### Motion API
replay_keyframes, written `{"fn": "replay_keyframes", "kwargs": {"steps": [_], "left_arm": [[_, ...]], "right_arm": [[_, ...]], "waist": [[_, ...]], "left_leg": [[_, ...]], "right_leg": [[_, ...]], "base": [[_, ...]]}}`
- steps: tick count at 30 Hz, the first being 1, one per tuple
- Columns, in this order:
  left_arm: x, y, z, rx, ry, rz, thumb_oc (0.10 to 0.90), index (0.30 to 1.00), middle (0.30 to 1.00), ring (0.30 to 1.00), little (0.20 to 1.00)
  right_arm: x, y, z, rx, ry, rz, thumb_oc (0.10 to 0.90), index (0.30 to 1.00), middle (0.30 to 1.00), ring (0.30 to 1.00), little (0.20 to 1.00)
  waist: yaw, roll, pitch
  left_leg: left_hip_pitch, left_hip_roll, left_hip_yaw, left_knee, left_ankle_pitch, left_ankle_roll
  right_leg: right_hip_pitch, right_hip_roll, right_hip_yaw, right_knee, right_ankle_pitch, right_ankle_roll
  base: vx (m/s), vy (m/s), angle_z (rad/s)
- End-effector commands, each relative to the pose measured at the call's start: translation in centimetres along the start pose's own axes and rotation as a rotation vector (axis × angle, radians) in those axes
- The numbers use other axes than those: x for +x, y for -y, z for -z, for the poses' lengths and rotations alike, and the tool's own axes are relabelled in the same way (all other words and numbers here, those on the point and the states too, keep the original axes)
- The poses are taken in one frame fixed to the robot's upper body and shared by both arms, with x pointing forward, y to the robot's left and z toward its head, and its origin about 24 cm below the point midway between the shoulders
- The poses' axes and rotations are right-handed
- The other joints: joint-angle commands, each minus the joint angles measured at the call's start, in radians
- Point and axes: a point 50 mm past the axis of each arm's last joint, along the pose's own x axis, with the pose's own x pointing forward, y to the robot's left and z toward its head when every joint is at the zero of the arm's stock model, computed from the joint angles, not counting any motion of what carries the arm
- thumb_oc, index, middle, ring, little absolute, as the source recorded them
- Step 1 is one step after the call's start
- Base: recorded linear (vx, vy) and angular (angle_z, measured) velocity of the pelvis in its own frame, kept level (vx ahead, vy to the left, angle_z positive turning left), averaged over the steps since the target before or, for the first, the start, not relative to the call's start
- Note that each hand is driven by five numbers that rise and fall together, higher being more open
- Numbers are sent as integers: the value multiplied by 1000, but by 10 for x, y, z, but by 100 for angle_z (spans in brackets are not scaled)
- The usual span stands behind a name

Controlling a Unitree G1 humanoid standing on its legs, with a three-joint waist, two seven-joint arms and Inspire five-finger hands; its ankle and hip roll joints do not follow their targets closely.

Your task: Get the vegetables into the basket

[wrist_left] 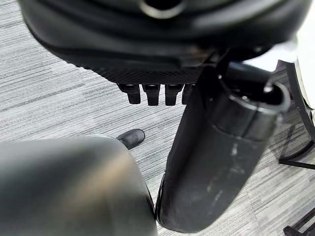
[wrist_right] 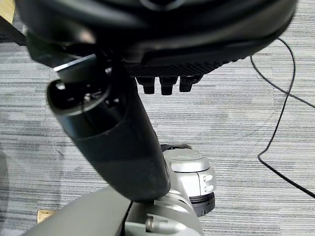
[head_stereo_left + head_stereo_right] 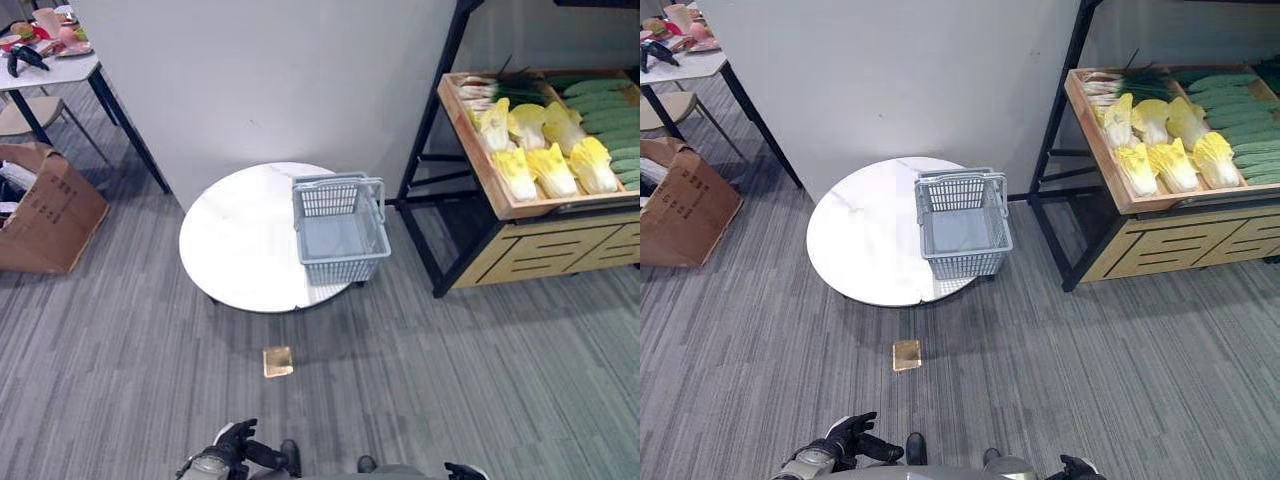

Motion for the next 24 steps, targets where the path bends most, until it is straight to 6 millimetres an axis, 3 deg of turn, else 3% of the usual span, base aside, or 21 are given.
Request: {"fn": "replay_keyframes", "kwargs": {"steps": [1,2,3,7,9,17,20,24], "left_arm": [[-1,-13,0,22,-2,-31,900,1000,1000,1000,1000],[-1,-13,0,22,-1,-32,900,1000,1000,1000,1000],[0,-15,-2,5,5,-34,900,1000,1000,1000,1000],[0,-17,-1,38,-8,-37,900,1000,1000,1000,1000],[0,-13,-1,42,-5,-24,900,1000,1000,1000,1000],[-1,-9,7,30,-28,-17,900,1000,1000,1000,1000],[-2,-11,12,22,-39,-24,900,1000,1000,1000,1000],[-5,-17,22,8,-52,-43,900,1000,1000,1000,1000]], "right_arm": [[1,5,-19,-5,52,5,900,1000,1000,1000,1000],[1,5,-19,-5,52,5,900,1000,1000,1000,1000],[1,5,-19,11,52,5,900,1000,1000,1000,1000],[0,6,-9,32,19,4,900,1000,1000,1000,1000],[0,4,1,50,-4,10,900,1000,1000,1000,1000],[0,6,-4,38,22,15,900,1000,1000,1000,1000],[0,9,-15,58,77,25,900,1000,1000,1000,1000],[-10,28,-67,108,346,58,900,1000,1000,1000,1000]], "waist": [[35,-4,47],[36,-4,46],[29,-1,73],[-9,-1,89],[-28,-6,88],[-10,-4,58],[-4,-6,40],[-2,-10,22]], "left_leg": [[55,-6,14,10,-84,-29],[54,-6,15,10,-84,-29],[59,-3,14,10,-81,-26],[85,-13,-18,10,-106,-35],[92,-13,-47,10,-112,-39],[104,-9,-39,10,-118,-45],[119,-3,-44,10,-120,-52],[124,7,-47,10,-118,-63]], "right_leg": [[-101,-13,20,155,54,120],[-104,-13,21,158,52,120],[-155,-8,7,255,84,141],[-271,17,-19,173,139,113],[-248,25,9,115,143,109],[-133,16,15,6,116,92],[-91,10,8,-21,108,88],[-63,12,-2,-42,96,86]], "base": [[3,59,-29],[-30,64,-31],[-29,41,-32],[121,64,-1],[106,-8,70],[61,-27,10],[69,-62,-3],[31,-59,6]]}}
